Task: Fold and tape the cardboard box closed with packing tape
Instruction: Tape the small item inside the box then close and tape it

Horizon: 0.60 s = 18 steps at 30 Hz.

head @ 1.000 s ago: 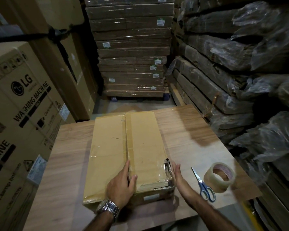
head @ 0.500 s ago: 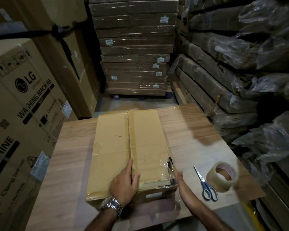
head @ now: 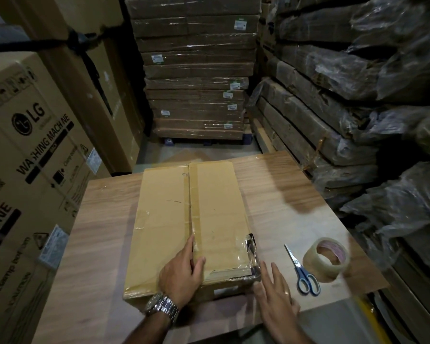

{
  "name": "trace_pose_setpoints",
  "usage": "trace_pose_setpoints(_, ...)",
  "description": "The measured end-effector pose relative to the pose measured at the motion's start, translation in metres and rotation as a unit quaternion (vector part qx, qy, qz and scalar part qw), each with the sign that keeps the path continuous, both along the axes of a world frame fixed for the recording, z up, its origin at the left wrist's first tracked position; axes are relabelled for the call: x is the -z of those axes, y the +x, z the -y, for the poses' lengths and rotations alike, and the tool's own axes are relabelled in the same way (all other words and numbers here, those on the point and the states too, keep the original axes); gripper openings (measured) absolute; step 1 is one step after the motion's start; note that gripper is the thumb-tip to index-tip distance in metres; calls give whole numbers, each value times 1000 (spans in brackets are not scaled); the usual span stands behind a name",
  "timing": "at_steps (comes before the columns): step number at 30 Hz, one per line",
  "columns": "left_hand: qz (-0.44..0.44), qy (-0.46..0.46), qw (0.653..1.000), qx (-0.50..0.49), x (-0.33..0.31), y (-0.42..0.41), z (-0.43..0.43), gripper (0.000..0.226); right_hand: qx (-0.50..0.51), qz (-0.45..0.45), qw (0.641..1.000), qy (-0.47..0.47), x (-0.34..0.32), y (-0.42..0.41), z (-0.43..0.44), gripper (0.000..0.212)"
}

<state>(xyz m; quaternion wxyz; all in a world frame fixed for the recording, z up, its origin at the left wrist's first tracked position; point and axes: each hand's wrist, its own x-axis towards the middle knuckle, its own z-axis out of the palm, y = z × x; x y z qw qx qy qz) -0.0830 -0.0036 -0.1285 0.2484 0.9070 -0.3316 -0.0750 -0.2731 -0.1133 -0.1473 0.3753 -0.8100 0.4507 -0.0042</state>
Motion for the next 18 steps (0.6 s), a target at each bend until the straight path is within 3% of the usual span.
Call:
trace_pose_setpoints(3,-3,-6,1000,-7,-1,-1,-1,66,-82,-91,977,-175,1,4,-1,97)
trace_pose_setpoints(5,-2,-1,1000,-5,2,0,0,66,-83,-114,969,-203,1,4,-1,79)
trace_pose_setpoints(9,-10,-2,1000,-9,5,2,-1,65,-106,-87,948,-286,7,8,-5,75)
trace_pose_setpoints(15,-43,-33,998,-19,3,5,-3,60,-128,-89,945,-289,-5,25,4,70)
trace_pose_setpoints(18,-77,-73,993,-42,1,7,-4,51,-108,-98,951,-271,-10,35,15,78)
